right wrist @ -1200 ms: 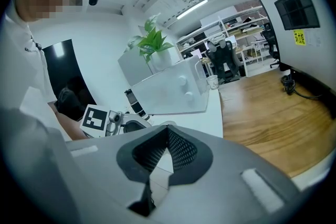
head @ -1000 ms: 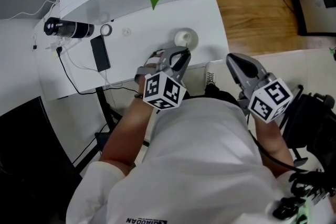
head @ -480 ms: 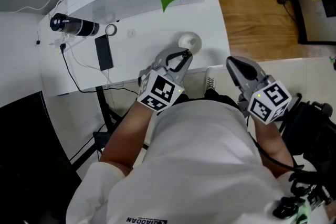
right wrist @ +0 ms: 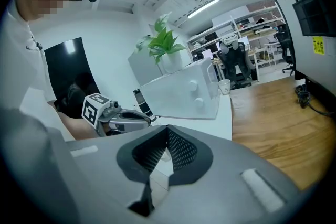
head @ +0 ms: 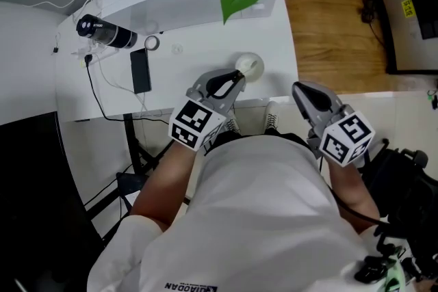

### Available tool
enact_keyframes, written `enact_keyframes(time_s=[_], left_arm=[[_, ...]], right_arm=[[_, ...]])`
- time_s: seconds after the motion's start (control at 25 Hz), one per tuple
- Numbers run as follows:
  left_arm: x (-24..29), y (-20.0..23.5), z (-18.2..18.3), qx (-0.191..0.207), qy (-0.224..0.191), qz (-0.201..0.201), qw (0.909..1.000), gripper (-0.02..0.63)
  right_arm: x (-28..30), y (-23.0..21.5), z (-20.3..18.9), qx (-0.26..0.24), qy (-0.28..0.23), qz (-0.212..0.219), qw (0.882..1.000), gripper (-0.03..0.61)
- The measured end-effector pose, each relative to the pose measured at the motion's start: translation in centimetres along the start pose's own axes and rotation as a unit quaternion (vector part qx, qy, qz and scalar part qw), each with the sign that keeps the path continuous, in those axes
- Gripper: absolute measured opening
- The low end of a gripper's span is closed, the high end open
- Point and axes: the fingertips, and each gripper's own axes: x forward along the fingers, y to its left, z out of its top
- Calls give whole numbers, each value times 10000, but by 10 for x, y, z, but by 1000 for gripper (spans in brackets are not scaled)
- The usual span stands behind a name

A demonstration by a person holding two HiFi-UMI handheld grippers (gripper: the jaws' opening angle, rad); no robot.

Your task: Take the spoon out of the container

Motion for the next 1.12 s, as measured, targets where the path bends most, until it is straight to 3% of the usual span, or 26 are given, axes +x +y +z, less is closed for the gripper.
enact_keyframes(time_s=[0.52,0.8,1.12], left_arm=[[-22,-2,19,-538,-411,369,9970,55],[-24,-10,26,-428,-392,701,9958,55],[-36,-23,30,-623,-578,1189,9893,55]], right_arm=[[0,0,17,-272,26,373,9989,6],[-8,-12,25,-415,56,591,9974,6],[-14,-15,23,-569,129,951,9938,6]])
